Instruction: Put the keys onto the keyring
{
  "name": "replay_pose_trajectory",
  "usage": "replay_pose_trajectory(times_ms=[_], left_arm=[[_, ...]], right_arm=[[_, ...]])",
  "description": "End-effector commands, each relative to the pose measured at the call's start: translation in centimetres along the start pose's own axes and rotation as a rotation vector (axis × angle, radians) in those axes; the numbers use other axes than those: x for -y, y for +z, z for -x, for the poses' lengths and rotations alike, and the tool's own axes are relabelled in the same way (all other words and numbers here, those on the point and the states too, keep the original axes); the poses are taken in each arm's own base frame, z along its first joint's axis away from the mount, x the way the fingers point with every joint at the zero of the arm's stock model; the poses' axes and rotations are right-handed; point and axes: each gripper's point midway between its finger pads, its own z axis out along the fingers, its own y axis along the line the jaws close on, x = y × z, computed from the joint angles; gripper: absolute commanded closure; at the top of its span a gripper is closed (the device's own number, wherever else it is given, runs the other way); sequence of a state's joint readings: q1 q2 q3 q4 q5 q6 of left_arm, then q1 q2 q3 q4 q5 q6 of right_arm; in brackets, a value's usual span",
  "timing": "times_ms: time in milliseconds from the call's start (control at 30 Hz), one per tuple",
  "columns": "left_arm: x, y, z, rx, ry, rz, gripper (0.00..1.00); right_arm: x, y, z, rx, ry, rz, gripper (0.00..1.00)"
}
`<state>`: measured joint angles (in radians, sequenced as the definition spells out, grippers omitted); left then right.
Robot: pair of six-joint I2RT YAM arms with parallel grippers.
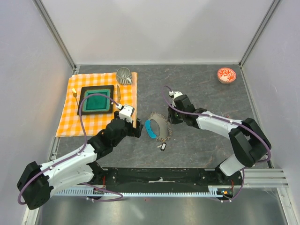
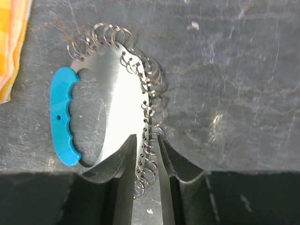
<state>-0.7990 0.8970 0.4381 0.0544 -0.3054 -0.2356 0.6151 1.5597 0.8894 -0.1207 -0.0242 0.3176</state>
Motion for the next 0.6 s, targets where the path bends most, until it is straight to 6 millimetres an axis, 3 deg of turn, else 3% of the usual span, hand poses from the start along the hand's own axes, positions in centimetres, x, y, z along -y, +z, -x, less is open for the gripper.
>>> replay_pose_trajectory(times_ms=[0, 567], left_arm=[[0.3, 0.0, 1.5, 0.047, 0.019, -0.012, 0.07], [0.3, -0.3, 1.7, 0.058, 0.014, -0.018, 0.07]], right_arm=[[-0.6, 0.3, 0.5, 0.066, 0.152, 0.019, 0.70], [-0.4, 3.1, 0.1, 0.089, 0.225, 0.019, 0.76]])
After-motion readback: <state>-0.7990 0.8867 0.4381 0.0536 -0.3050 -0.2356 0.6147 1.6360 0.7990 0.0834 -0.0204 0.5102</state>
